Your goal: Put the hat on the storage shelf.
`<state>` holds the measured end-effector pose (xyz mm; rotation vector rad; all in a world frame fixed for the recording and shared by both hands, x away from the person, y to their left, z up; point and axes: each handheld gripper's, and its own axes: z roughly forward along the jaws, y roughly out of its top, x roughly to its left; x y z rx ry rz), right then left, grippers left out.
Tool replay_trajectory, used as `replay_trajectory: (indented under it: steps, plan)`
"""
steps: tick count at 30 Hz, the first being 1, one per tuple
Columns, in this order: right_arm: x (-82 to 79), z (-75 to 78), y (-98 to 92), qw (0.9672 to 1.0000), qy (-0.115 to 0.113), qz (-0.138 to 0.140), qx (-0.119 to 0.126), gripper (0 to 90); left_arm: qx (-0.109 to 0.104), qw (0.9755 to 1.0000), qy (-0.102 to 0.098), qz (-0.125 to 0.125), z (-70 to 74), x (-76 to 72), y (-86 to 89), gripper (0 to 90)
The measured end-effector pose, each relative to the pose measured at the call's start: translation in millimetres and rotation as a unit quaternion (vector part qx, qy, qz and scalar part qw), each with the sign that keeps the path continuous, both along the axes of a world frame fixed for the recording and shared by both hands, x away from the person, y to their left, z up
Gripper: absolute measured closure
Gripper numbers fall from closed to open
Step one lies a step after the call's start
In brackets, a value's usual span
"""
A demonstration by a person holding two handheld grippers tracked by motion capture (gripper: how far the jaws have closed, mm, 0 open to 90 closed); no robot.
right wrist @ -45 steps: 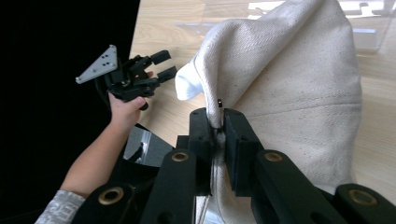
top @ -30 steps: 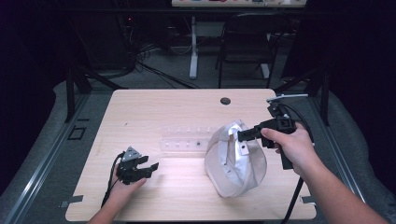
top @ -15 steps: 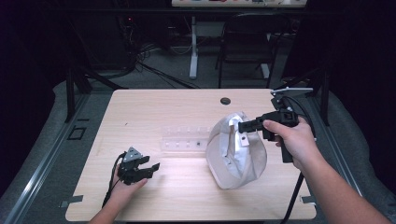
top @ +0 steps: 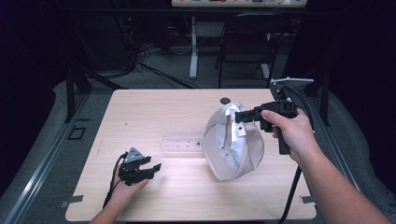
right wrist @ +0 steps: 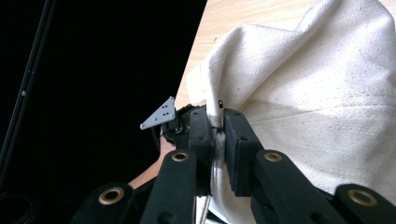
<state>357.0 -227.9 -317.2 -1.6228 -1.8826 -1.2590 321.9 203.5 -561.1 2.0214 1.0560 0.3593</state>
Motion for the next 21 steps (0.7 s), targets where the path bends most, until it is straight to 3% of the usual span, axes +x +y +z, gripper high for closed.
replay_trajectory:
  steps: [14, 21]
  plan:
    - [9.4, 5.8, -4.7, 0.9997, -0.013, -0.021, 0.008, 82.5, -0.001, 0.9984, -0.032, -0.047, 12.8, -12.6, -27.1, 44.5]
    - [14.6, 8.0, -6.6, 0.9993, -0.016, -0.031, 0.01, 82.5, -0.012, 0.9976, -0.033, -0.06, 18.1, -15.2, -38.5, 44.5]
